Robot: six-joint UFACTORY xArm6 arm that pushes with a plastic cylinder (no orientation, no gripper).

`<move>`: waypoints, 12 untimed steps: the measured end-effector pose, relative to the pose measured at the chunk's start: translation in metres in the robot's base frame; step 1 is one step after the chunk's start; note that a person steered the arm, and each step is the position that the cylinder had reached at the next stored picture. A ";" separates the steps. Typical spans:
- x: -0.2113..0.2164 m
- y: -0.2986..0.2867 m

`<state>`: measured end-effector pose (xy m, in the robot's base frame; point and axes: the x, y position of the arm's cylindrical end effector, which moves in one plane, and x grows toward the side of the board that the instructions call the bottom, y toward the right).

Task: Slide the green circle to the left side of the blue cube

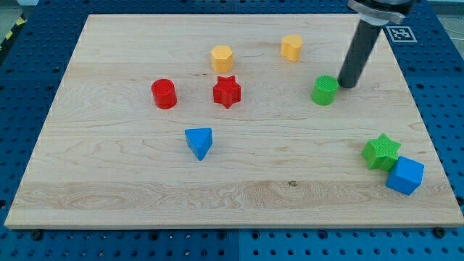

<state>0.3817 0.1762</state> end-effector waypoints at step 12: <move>0.064 -0.083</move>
<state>0.4454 0.0930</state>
